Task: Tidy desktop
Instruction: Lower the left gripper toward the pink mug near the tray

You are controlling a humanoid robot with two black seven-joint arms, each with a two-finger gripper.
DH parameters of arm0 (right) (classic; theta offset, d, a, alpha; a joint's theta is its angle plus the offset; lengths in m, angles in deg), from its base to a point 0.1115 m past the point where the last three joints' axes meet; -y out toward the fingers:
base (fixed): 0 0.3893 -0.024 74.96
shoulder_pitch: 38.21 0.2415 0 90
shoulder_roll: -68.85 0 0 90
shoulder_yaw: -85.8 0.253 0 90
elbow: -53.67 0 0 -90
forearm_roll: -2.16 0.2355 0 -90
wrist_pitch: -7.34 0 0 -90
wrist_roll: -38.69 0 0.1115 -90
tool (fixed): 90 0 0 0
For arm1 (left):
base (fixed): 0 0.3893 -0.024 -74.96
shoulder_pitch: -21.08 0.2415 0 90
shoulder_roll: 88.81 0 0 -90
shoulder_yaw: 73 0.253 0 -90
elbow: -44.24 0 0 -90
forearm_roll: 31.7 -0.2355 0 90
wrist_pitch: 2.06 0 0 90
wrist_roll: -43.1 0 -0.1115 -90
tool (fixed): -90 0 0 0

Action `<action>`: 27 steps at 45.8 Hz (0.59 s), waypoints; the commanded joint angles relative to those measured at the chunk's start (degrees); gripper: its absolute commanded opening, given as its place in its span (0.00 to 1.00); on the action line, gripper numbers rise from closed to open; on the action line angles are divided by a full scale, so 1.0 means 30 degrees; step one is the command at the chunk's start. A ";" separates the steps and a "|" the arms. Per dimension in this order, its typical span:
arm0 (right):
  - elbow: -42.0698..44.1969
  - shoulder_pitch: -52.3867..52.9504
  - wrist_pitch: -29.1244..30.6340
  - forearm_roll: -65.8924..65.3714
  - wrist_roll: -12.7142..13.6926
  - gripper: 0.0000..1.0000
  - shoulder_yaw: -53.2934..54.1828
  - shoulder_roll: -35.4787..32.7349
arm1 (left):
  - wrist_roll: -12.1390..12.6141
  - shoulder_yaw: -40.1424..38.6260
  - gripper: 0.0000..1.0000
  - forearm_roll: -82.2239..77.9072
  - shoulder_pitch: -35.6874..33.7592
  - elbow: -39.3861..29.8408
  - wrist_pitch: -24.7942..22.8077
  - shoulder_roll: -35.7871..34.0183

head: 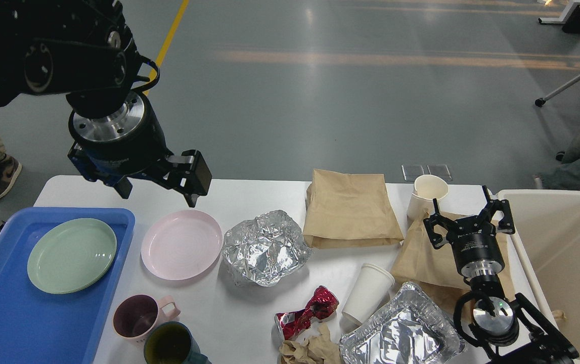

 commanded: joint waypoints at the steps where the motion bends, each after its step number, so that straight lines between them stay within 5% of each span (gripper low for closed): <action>1: 0.0002 0.0003 0.0024 0.0000 0.0000 1.00 0.0002 0.0000 | -0.0155 0.0519 0.98 0.0121 0.0008 -0.0118 -0.0083 -0.0396; 17: 0.0002 0.0003 -0.0005 0.0000 0.0000 1.00 0.0002 0.0000 | -0.0068 0.0667 0.97 0.0940 0.0096 -0.0235 0.0239 -0.0455; 27: 0.0002 0.0003 0.0024 0.0000 0.0000 1.00 0.0002 0.0000 | 0.0050 0.0637 0.89 0.1205 -0.0900 -0.2228 -0.0434 -0.0688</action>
